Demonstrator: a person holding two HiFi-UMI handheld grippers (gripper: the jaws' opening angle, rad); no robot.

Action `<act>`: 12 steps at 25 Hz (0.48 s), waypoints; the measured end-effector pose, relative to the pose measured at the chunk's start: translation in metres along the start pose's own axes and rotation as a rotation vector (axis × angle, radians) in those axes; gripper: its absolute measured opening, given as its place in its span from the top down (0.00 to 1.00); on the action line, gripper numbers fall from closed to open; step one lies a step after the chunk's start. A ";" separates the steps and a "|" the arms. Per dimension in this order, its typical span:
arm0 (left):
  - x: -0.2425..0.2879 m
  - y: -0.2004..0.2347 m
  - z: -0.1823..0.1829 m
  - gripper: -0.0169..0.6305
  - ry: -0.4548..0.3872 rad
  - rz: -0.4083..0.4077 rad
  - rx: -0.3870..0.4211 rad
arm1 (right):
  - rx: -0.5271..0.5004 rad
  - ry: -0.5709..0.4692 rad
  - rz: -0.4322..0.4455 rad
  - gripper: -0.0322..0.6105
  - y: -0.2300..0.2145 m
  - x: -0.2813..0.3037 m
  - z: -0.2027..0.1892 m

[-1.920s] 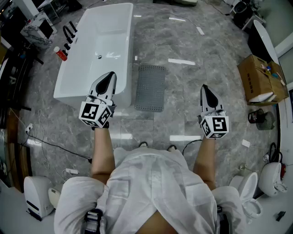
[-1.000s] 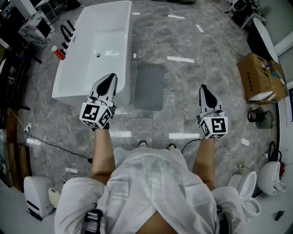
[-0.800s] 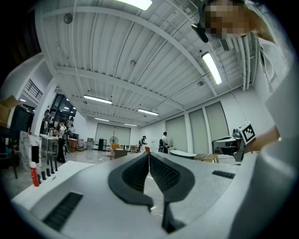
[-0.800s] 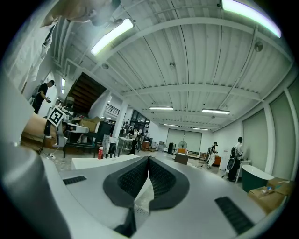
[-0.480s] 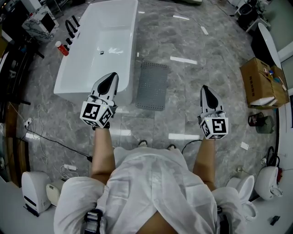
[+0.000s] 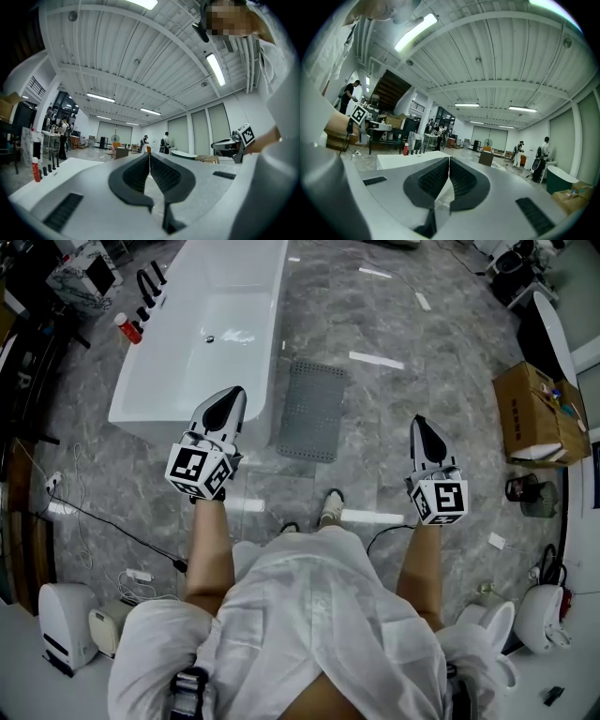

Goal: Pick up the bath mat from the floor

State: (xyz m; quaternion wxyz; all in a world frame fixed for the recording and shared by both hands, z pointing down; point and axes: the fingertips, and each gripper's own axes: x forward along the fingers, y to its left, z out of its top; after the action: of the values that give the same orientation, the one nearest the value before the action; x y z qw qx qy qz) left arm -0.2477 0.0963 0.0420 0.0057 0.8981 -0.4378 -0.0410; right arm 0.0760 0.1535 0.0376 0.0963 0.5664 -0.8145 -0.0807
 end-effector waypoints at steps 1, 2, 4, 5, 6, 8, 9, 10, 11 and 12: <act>0.001 0.001 -0.001 0.95 0.002 0.001 -0.001 | 0.000 0.002 0.005 0.91 0.000 0.002 -0.001; 0.003 0.002 -0.003 0.95 0.004 0.002 -0.002 | 0.001 0.003 0.009 0.91 0.000 0.005 -0.002; 0.007 0.003 -0.005 0.95 0.010 0.004 -0.002 | 0.006 0.004 0.015 0.91 -0.002 0.012 -0.005; 0.010 0.004 -0.007 0.95 0.012 0.004 -0.003 | 0.008 0.004 0.018 0.91 -0.004 0.016 -0.006; 0.014 0.004 -0.008 0.95 0.015 0.004 -0.005 | 0.011 0.004 0.021 0.91 -0.006 0.020 -0.008; 0.024 0.006 -0.013 0.95 0.022 0.001 -0.010 | 0.017 0.002 0.028 0.91 -0.010 0.031 -0.012; 0.030 0.007 -0.016 0.95 0.028 -0.001 -0.013 | 0.020 0.003 0.031 0.91 -0.013 0.037 -0.014; 0.036 0.007 -0.020 0.95 0.035 -0.005 -0.015 | 0.023 0.005 0.033 0.91 -0.016 0.043 -0.018; 0.043 0.008 -0.024 0.95 0.044 -0.008 -0.016 | 0.028 0.009 0.034 0.91 -0.020 0.049 -0.022; 0.050 0.008 -0.028 0.95 0.052 -0.011 -0.016 | 0.034 0.014 0.034 0.91 -0.024 0.055 -0.026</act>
State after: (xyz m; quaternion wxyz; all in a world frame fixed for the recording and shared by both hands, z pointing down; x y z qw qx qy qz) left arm -0.2216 0.0512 0.0669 0.0242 0.9011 -0.4324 -0.0212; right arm 0.0859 0.0930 0.0608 0.0937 0.5545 -0.8246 -0.0615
